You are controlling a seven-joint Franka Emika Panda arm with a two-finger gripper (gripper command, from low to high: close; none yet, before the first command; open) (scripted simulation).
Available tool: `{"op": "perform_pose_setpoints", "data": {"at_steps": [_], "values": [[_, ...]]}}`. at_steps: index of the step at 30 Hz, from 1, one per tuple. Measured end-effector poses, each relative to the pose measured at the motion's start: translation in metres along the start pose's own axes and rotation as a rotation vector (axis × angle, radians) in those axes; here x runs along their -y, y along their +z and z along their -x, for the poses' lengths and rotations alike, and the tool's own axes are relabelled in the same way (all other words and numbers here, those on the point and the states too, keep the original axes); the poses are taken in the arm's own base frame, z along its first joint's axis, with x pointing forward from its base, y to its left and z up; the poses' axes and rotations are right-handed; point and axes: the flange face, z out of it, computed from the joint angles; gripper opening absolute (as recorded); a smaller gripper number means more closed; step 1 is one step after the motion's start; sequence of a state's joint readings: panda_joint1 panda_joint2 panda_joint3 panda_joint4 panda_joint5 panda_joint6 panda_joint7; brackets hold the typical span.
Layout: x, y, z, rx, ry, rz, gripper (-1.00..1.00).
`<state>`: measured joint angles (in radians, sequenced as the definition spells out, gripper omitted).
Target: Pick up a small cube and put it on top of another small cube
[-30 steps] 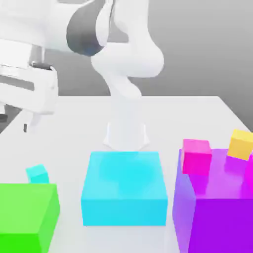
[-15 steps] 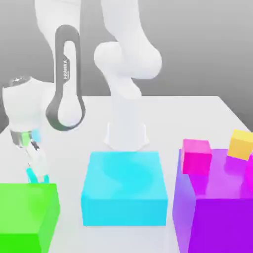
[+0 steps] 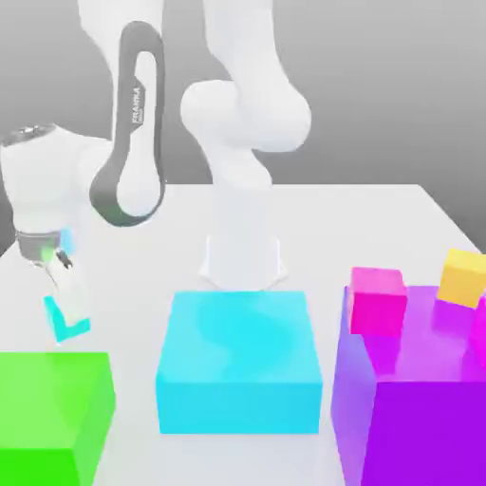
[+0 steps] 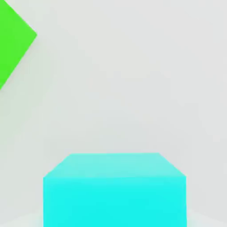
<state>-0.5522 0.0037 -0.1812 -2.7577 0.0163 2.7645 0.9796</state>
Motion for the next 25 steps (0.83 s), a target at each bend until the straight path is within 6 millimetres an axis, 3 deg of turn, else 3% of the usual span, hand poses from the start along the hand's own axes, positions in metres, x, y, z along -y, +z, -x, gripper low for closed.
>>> {"op": "perform_pose_setpoints", "data": {"at_steps": [5, 10, 13, 17, 19, 21, 22, 25], "values": [[0.085, -0.062, 0.088, 0.007, -0.069, -0.009, -1.0], [0.131, -0.133, 0.198, 0.015, -0.11, -0.01, -1.0], [0.136, -0.174, 0.274, 0.016, -0.151, -0.007, -1.0], [0.116, -0.224, 0.372, 0.011, -0.209, 0.0, -1.0], [0.103, -0.224, 0.411, 0.004, -0.232, 0.004, -1.0], [0.098, -0.2, 0.421, 0.002, -0.239, 0.005, -1.0], [0.097, -0.191, 0.423, 0.002, -0.24, 0.005, 1.0], [0.097, -0.191, 0.423, 0.002, -0.24, 0.005, 1.0]]}}
